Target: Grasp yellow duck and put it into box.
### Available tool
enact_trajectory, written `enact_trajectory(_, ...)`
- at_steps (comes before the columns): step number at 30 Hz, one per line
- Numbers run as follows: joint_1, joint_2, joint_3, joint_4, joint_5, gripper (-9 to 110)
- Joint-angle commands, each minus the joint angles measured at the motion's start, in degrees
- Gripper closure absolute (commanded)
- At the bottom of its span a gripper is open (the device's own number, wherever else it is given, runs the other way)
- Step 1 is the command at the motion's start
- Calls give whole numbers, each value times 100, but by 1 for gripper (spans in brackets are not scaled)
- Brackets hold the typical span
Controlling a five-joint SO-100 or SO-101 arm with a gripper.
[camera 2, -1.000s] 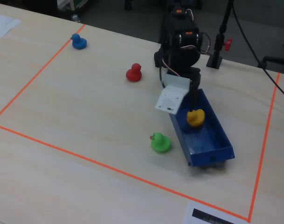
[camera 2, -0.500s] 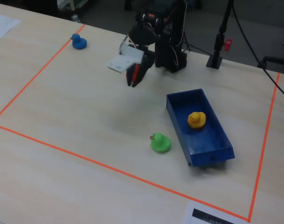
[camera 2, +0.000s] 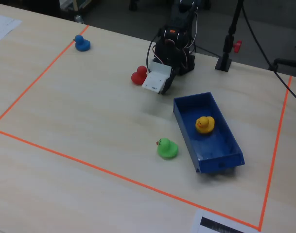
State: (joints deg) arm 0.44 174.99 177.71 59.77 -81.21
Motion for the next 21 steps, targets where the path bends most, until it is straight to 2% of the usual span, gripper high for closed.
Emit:
enact_trajectory(1, -220, 272, 44, 466, 70, 101)
enact_trajectory(10, -378, 879, 53, 1292, 167, 101)
enact_trajectory(21, -475, 1415, 53, 1564, 237, 101)
